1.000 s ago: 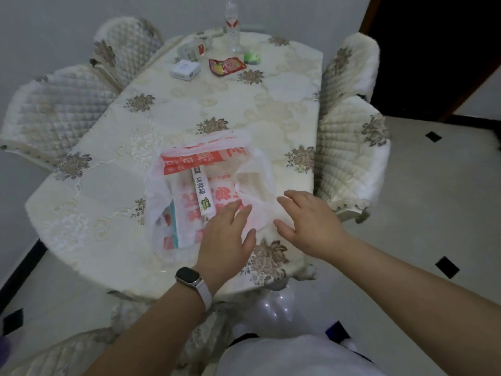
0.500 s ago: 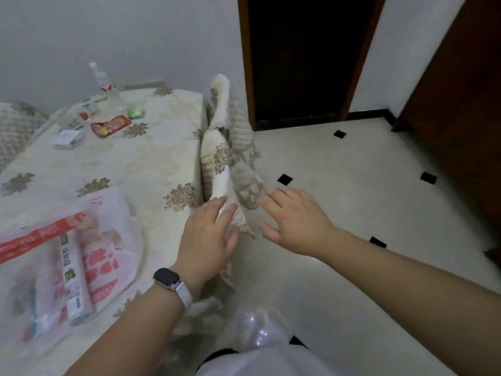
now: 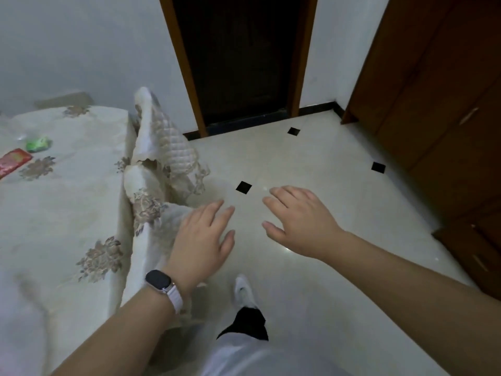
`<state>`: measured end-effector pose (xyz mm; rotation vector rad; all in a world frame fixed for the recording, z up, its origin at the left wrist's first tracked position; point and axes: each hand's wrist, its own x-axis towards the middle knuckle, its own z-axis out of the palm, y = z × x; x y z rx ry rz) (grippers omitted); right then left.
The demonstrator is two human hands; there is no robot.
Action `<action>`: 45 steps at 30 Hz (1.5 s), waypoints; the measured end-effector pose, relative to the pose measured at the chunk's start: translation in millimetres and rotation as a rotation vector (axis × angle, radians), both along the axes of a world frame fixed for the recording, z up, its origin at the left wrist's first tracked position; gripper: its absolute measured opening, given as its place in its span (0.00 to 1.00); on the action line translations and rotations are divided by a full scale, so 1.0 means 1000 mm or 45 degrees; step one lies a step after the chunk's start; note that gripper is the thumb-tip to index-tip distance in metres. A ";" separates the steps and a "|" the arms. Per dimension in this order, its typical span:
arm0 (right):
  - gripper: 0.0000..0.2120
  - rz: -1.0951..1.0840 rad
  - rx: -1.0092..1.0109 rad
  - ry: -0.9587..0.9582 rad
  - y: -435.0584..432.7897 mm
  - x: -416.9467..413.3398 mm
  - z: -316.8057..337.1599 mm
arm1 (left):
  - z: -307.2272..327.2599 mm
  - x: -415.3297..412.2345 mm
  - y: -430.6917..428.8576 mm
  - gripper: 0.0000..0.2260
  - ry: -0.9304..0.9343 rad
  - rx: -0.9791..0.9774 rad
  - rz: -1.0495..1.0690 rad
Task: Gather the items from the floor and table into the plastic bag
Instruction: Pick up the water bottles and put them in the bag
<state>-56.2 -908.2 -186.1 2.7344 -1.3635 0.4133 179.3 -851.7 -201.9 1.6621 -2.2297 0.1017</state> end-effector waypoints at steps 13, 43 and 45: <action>0.26 -0.175 0.056 0.270 -0.219 0.036 0.027 | -0.005 0.030 -0.266 0.19 0.069 -0.025 -0.171; 0.26 0.389 0.226 -0.003 -0.701 0.119 0.009 | 0.023 0.084 -0.649 0.19 -0.326 0.017 0.362; 0.26 0.437 0.212 0.009 -0.725 0.139 0.009 | 0.021 0.101 -0.666 0.19 -0.314 0.021 0.411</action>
